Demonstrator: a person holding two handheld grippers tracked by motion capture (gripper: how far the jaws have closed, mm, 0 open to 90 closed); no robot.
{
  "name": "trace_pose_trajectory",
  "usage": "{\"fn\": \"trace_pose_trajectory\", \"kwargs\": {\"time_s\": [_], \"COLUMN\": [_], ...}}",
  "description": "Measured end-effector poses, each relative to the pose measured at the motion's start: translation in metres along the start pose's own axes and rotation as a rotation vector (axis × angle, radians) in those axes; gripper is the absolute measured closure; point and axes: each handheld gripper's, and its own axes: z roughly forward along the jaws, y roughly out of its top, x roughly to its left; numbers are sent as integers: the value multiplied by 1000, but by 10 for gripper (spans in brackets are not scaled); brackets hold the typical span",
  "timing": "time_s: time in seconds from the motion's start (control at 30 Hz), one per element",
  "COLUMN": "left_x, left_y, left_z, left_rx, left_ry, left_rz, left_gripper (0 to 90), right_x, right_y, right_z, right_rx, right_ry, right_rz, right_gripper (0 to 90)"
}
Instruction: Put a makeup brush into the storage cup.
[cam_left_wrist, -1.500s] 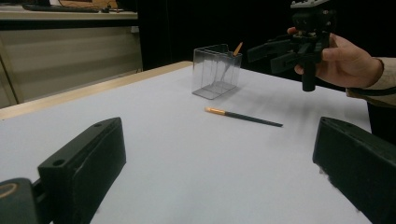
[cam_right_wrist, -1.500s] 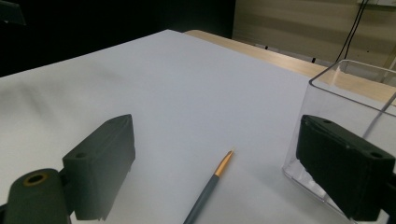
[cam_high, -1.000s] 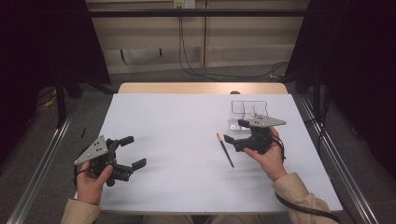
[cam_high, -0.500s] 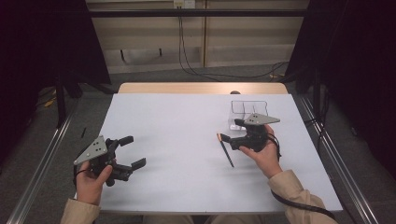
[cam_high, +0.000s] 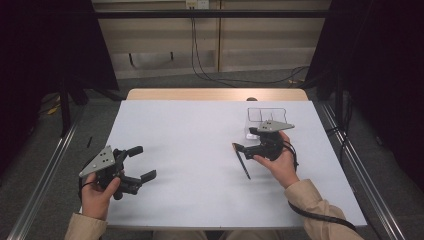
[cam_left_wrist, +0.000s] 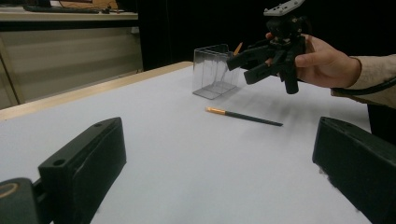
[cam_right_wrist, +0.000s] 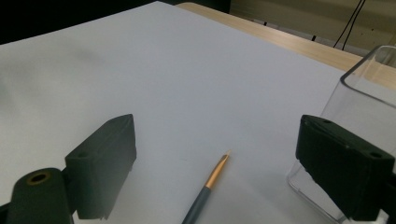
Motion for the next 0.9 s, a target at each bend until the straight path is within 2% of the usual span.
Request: {"fn": "trace_pose_trajectory", "kwargs": {"time_s": [0.5,0.7,0.9], "left_x": [0,0,-1], "left_y": [0,0,0], "left_z": [0,1,1], "left_rx": [2,3,2], "left_ry": [-2,-3,-5], "left_rz": [-1,-3,-3], "left_gripper": [27,27,27], "right_x": [2,2,2], "right_y": [3,5,7], "right_z": [6,9,14], "right_rx": [114,164,237], "right_ry": [-5,1,3], "right_rz": [-13,4,27], "right_gripper": [145,154,179]}}
